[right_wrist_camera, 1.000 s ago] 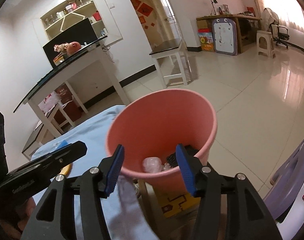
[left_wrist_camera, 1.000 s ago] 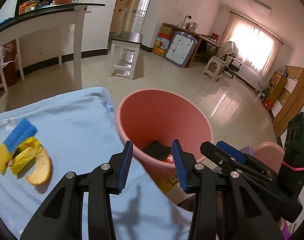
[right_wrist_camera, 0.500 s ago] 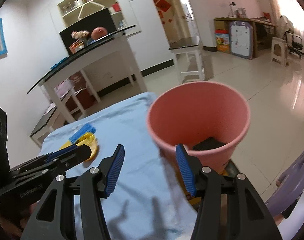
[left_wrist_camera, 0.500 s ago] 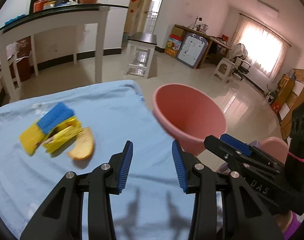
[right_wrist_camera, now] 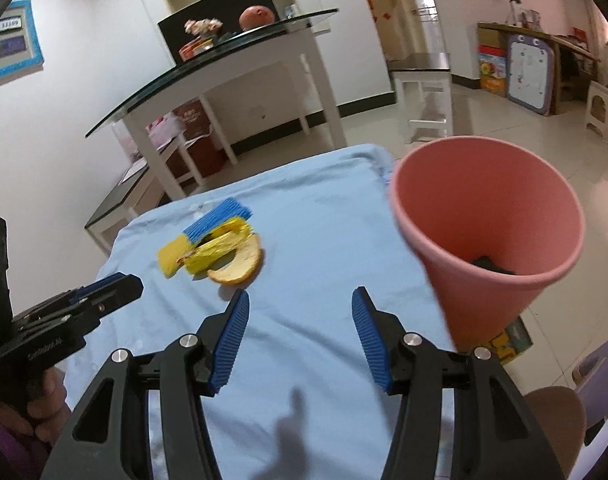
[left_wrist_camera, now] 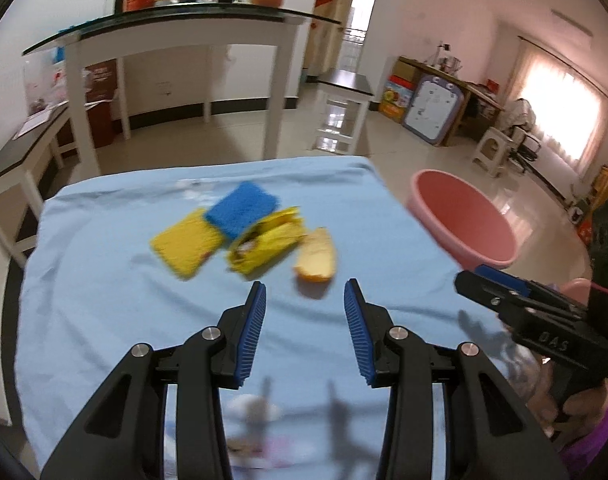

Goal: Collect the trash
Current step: 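Move both open tools back to the table toward the yellow foil and crust, then grasp the yellow foil wrapper with the left tool while the right tool grasps the orange peel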

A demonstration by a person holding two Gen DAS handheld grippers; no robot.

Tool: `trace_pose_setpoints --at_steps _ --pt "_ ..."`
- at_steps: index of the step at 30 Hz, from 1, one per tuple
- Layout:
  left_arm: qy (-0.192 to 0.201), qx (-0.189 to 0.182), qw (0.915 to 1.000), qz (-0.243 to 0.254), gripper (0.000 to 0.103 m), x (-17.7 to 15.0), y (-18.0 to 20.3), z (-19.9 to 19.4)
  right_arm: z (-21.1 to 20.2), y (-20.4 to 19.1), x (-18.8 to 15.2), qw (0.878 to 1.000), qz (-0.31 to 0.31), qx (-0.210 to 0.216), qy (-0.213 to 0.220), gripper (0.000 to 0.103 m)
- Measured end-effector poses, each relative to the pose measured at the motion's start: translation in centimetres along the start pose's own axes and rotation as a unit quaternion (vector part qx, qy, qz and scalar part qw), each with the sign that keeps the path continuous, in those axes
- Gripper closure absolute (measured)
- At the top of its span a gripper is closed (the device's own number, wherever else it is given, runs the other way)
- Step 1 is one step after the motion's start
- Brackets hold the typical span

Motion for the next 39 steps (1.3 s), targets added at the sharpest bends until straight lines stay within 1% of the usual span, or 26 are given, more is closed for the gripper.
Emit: trace_pose_setpoints --at_steps 5,11,13,14,17,20,22,28,34,36,37,38,39 --pt "-0.006 0.013 0.9999 -0.004 0.062 -0.1 -2.3 0.2 2.0 -1.9 0.1 1.0 -0.013 0.011 -0.019 0.05" --pt "-0.021 0.012 0.9996 0.015 0.062 0.4 -3.2 2.3 5.0 -3.7 -0.2 0.998 -0.009 0.022 -0.056 0.05" --pt "-0.027 0.005 0.9994 0.02 0.062 0.6 -3.4 3.3 6.1 -4.3 -0.3 0.997 -0.007 0.023 -0.068 0.044" --pt "-0.028 0.002 0.9994 0.022 0.062 0.8 -3.5 3.7 6.6 -4.5 -0.3 0.997 -0.007 0.023 -0.071 0.043" --pt "-0.032 -0.005 0.9989 0.032 0.062 1.4 -3.6 5.0 7.8 -5.2 -0.1 0.997 -0.011 0.015 -0.075 0.039" --pt "-0.041 -0.01 0.9985 0.036 0.062 2.0 -4.0 6.4 8.8 -5.5 0.0 0.997 -0.01 0.013 -0.081 0.038" --pt "-0.051 -0.015 0.9979 0.036 0.062 2.3 -4.3 7.4 9.5 -5.7 0.1 0.996 -0.013 0.007 -0.084 0.037" --pt "-0.076 -0.011 0.9961 0.044 0.062 2.8 -4.7 10.0 10.8 -5.7 0.6 0.996 -0.014 -0.001 -0.093 0.036" --pt "-0.085 -0.022 0.9953 0.038 0.062 2.8 -5.1 11.1 11.6 -5.7 0.7 0.995 -0.019 -0.006 -0.1 0.036" --pt "-0.085 -0.027 0.9951 0.043 0.076 2.8 -5.1 11.1 11.6 -5.7 0.6 0.994 -0.024 -0.005 -0.104 0.036" --pt "-0.084 -0.029 0.9951 0.044 0.078 2.9 -5.1 11.0 11.6 -5.7 0.6 0.994 -0.028 -0.004 -0.104 0.036" --pt "-0.082 -0.03 0.9951 0.046 0.084 2.9 -5.1 10.9 11.4 -5.7 0.5 0.994 -0.033 -0.003 -0.104 0.036" --pt "-0.078 -0.029 0.9953 0.05 0.093 3.0 -5.0 10.7 11.4 -5.7 0.5 0.994 -0.037 -0.003 -0.104 0.036"
Point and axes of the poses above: each gripper's, at about its wrist camera, not at the fingertips, and z roughly the way its jaws point, y to its right, x to its top, the point moved 1 cm from there along z, roughly the way its jaws point, and after that the axes turned 11 degrees about z, right-handed, at the moved point
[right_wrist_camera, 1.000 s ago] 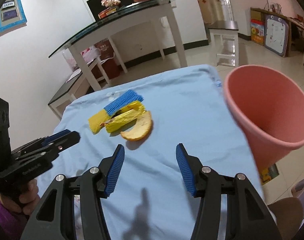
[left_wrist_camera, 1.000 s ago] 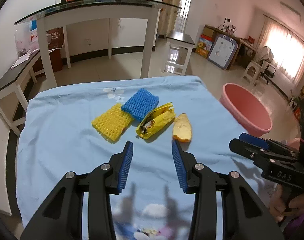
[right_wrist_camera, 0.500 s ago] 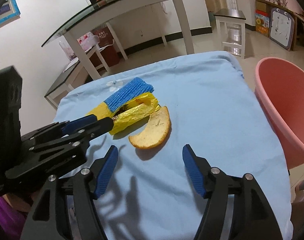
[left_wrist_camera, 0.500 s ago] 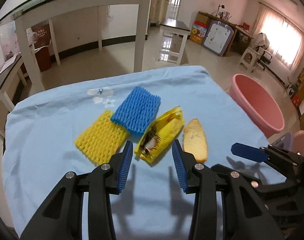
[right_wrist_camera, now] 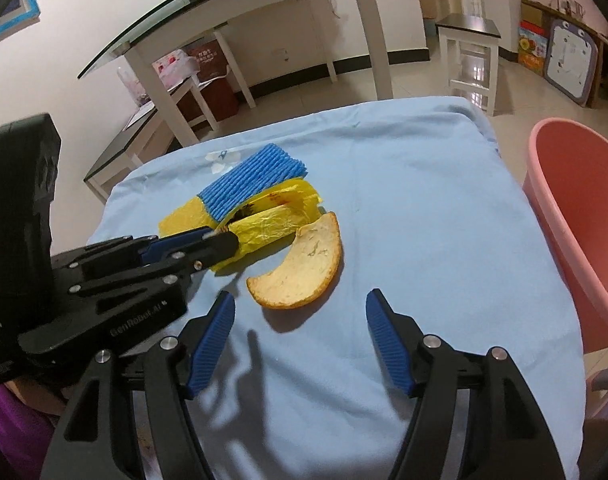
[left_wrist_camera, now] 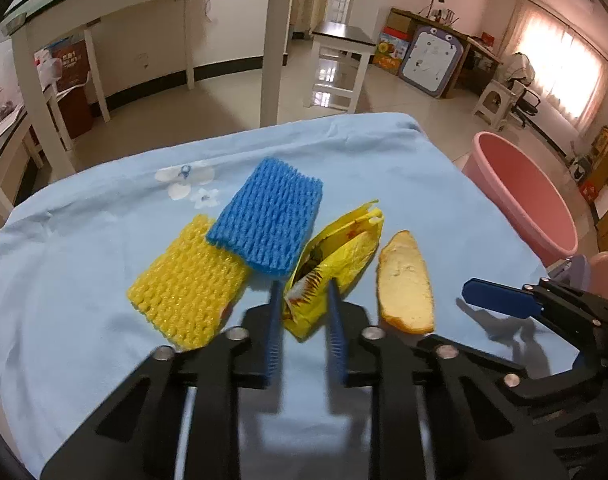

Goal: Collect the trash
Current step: 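Grasp the yellow foil wrapper with the left tool while the right tool grasps the orange peel, then carry the foil and peel over the pink bucket and open both tools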

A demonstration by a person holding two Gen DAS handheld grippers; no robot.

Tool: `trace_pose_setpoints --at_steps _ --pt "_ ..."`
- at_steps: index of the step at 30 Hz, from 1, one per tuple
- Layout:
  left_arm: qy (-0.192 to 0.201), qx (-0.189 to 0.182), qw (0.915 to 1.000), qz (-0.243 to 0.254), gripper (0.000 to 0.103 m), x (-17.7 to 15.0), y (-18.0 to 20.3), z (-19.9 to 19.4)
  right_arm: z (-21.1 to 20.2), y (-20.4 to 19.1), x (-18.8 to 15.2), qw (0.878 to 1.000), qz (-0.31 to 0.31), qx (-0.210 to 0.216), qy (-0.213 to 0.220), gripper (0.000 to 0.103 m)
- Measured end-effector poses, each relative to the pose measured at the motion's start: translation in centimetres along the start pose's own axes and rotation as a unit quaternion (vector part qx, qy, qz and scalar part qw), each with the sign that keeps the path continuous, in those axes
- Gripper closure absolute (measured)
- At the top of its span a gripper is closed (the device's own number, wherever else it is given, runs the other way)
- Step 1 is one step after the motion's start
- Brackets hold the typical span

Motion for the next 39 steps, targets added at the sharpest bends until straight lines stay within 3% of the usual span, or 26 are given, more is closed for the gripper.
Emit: trace_pose_setpoints --at_steps 5,15,17,19,23,39 --pt "0.012 -0.001 0.9998 -0.017 0.099 0.0 -0.1 -1.0 0.0 0.0 0.0 1.0 -0.005 0.0 0.0 0.036" --pt "0.051 -0.004 0.9979 -0.04 0.099 -0.5 0.0 -5.0 1.7 -1.1 0.1 1.0 0.013 -0.014 -0.009 0.037" --pt "0.057 -0.003 0.9974 -0.043 0.099 -0.7 0.1 -5.6 1.9 -1.1 0.3 1.0 0.013 -0.026 -0.004 0.055" --pt "0.063 -0.003 0.9971 -0.043 0.099 -0.9 0.4 -6.3 1.9 -0.9 0.3 0.999 0.015 -0.027 -0.007 0.066" --pt "0.071 -0.002 0.9965 -0.044 0.099 -1.1 0.6 -7.3 1.1 0.0 0.1 0.999 0.023 -0.026 -0.003 0.078" --pt "0.081 -0.018 0.9943 -0.067 0.099 -2.9 4.0 -8.9 -5.3 4.8 -3.2 0.998 0.047 -0.007 0.028 0.089"
Point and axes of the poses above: each gripper's, at about its wrist camera, not at the fingertips, and z roughly the way its jaws point, y to its right, x to its top, the point moved 1 cm from there along z, roughly the way its jaws point, and after that the axes turned 11 degrees about z, right-handed, at the moved point
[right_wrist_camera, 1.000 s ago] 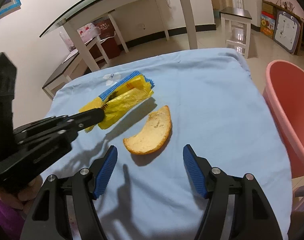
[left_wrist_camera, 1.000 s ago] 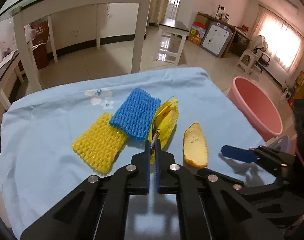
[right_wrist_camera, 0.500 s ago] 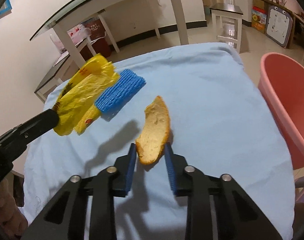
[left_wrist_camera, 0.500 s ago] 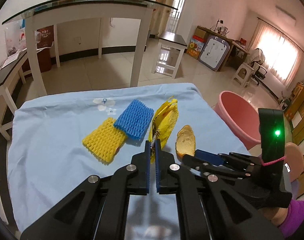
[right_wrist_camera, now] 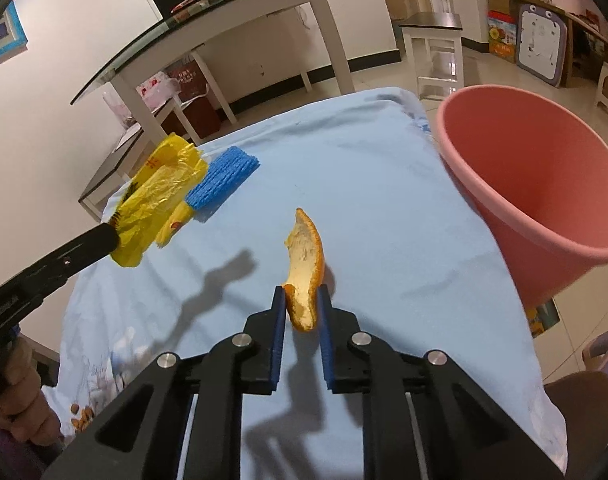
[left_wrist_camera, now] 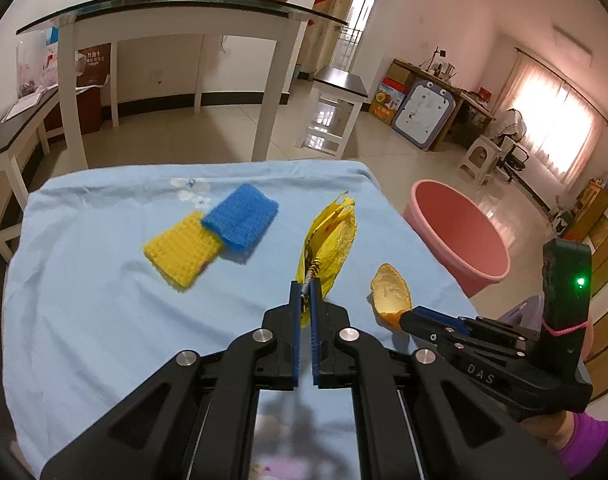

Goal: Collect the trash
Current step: 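Carry the foil and peel over the pink bucket and open both tools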

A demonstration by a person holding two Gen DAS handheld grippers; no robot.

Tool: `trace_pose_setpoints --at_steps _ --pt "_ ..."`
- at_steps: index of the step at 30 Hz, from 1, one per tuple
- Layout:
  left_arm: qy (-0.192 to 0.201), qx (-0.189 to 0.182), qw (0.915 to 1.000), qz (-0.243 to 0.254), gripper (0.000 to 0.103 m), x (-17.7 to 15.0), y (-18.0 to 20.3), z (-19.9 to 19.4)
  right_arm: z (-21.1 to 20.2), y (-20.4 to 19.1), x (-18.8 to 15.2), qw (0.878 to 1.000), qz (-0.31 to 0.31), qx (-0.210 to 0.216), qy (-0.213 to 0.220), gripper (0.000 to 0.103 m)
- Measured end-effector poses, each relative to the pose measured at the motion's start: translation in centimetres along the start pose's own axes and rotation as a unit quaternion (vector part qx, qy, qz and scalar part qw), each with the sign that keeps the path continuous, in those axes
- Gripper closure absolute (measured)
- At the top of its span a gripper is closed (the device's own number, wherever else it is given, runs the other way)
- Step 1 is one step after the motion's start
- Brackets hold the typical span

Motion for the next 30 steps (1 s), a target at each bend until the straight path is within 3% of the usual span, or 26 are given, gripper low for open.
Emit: trace_pose_setpoints --at_steps 6,11,22,30 --pt "0.001 -0.008 1.0 -0.002 0.099 -0.2 2.0 0.2 -1.9 1.2 -0.9 1.0 0.005 0.017 0.008 0.09" --pt "0.011 -0.019 0.9997 -0.002 0.099 0.2 3.7 0.3 -4.3 2.5 -0.3 0.999 0.017 0.022 0.04 0.09" --pt "0.025 -0.051 0.998 0.027 0.099 3.5 8.9 2.3 -9.9 9.0 4.7 0.988 0.068 -0.013 0.14 0.09" --pt "0.014 -0.068 0.9965 0.046 0.099 5.9 13.4 5.7 -10.3 13.4 7.3 0.981 0.102 -0.036 0.164 0.09"
Point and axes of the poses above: each gripper's, at about its wrist camera, not at the fingertips, and z roughly the way its jaws point, y to its right, x to its top, the point moved 1 cm from there along z, roughly the way its jaws point, and after that the axes turned 11 degrees about z, right-handed, at the moved point
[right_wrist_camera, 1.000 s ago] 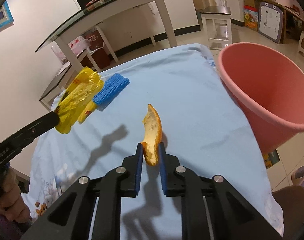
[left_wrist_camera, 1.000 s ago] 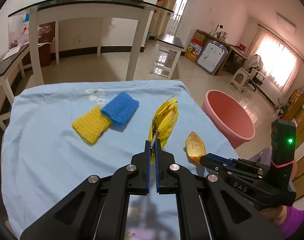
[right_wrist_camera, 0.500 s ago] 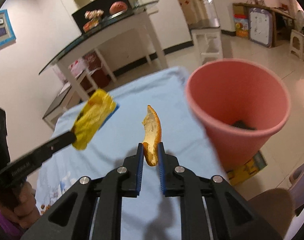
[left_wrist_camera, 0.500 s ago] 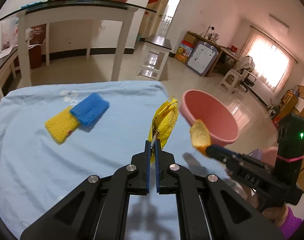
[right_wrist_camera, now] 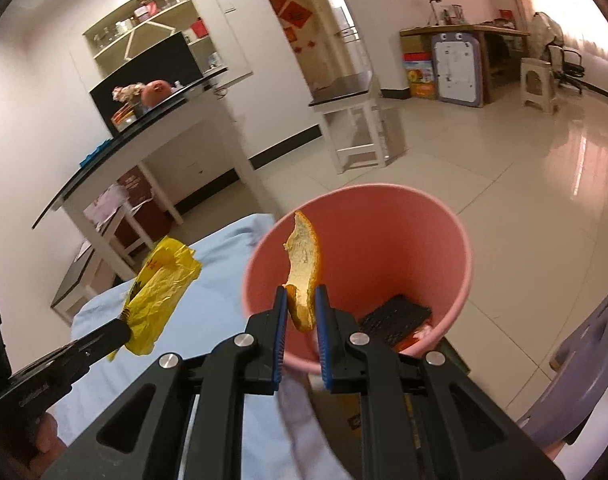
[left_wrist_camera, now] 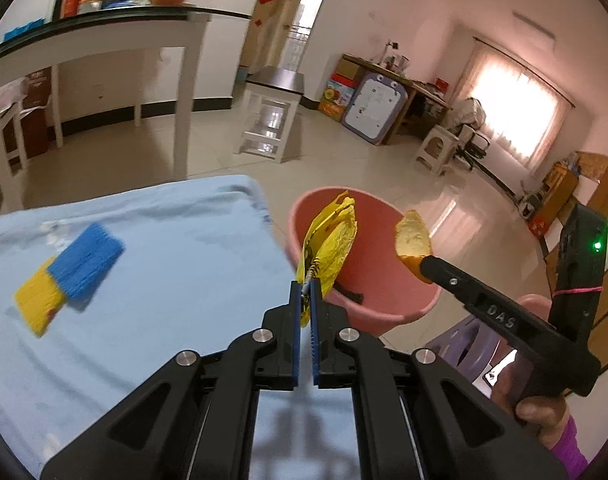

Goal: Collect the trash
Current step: 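Carry the foil and peel over the pink bucket and open both tools, then move both open tools back toward the blue and yellow foam nets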

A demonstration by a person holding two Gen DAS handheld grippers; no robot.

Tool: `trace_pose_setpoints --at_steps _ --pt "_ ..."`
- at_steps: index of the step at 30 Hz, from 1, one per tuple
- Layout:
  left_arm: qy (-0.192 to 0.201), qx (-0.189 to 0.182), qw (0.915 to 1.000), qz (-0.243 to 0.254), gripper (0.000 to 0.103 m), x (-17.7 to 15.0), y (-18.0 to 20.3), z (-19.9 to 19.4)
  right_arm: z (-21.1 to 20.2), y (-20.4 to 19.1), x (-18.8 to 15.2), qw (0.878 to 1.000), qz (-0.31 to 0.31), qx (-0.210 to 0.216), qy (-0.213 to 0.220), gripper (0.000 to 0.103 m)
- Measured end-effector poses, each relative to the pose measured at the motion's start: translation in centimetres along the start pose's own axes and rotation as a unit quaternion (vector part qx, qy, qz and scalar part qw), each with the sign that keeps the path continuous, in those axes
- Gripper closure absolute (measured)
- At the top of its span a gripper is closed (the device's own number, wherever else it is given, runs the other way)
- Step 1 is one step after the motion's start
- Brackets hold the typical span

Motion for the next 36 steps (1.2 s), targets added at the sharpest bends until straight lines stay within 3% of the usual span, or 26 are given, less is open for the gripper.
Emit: trace_pose_setpoints --at_steps 9,15,25,28,30,33,36 --pt "-0.025 -0.014 0.9995 0.014 0.099 1.9 3.3 5.1 1.6 2.3 1.2 1.0 0.01 -0.018 0.008 0.09" --pt "-0.05 -0.014 0.9986 0.002 0.099 2.0 3.5 8.1 2.3 3.5 1.7 0.999 0.021 -0.026 0.01 0.09" --pt "-0.058 -0.01 0.9982 0.014 0.099 2.0 4.3 10.2 3.5 4.8 1.8 0.999 0.03 -0.043 0.007 0.089" --pt "-0.056 -0.011 0.9982 0.018 0.088 1.8 4.3 10.3 3.8 4.9 1.8 0.998 0.031 -0.046 0.008 0.086" --pt "-0.055 -0.011 0.9983 0.016 0.069 1.8 4.2 10.5 4.0 4.8 1.7 0.998 0.031 -0.047 0.009 0.082" --pt "-0.051 -0.022 0.9984 0.004 0.065 1.9 3.8 10.5 4.4 4.6 1.8 0.998 0.03 -0.05 0.012 0.081" --pt "-0.045 -0.023 0.9987 0.005 0.065 1.9 3.7 9.9 4.2 4.6 1.7 0.998 0.03 -0.054 0.014 0.073"
Point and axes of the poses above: each gripper's, at about its wrist camera, not at the fingertips, and z roughly the way its jaws point, y to its right, x to its top, the point moved 1 cm from there along z, roughly the way its jaws point, and after that the axes turned 11 degrees about z, right-handed, at the moved point
